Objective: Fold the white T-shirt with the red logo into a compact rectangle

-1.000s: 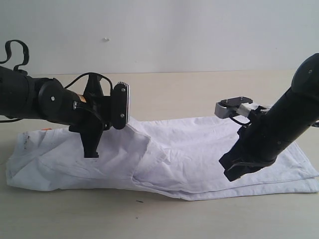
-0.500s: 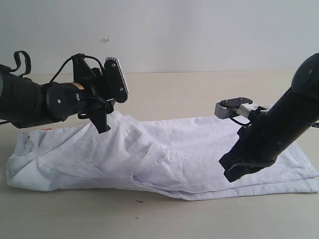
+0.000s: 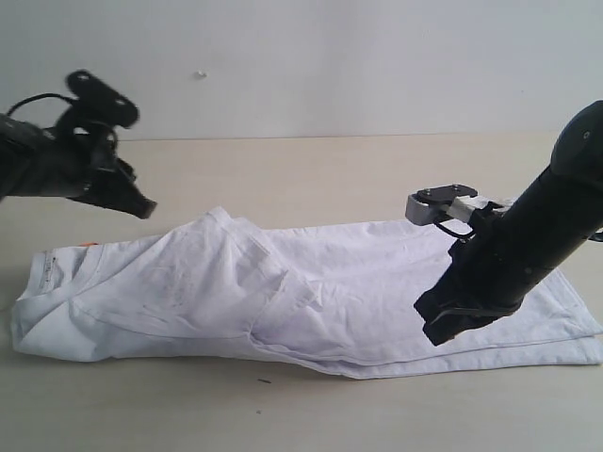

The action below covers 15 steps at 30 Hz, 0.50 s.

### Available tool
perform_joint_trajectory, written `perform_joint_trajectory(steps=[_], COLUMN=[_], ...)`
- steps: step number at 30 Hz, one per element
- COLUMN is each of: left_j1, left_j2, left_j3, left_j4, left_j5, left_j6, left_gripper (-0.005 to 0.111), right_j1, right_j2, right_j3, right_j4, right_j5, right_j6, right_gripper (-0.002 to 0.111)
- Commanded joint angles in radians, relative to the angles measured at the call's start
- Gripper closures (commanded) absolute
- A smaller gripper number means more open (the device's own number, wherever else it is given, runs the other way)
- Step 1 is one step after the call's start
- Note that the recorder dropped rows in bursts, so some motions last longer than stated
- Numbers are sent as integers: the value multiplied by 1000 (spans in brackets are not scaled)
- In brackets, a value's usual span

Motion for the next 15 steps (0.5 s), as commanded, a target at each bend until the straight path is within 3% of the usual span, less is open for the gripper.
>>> perform_joint_trajectory(steps=[1,4,8,11,15], left_j1=[248,410,572,629,634], left_j2=[-47,-46,-44,-44,-40], left_j3=[-2,-2,-2,-2,-2], left_j4=[-97,-59,44,96,186], left_j5=[404,616,741,809,877], left_j6=[-127,-274,-452,-527,-583], left_gripper=[67,53,44,43,43], right_j1=[-2,-2,-2,-2,-2], right_j2=[-10,-10,-10,-10,-10], right_j3=[-5,-5,-5,-5,-5], right_j4=[5,5,12,12,12], right_j5=[5,5,5,5,5], right_j6=[-2,-2,-2,-2,-2], right_gripper=[108,108,108,108,108])
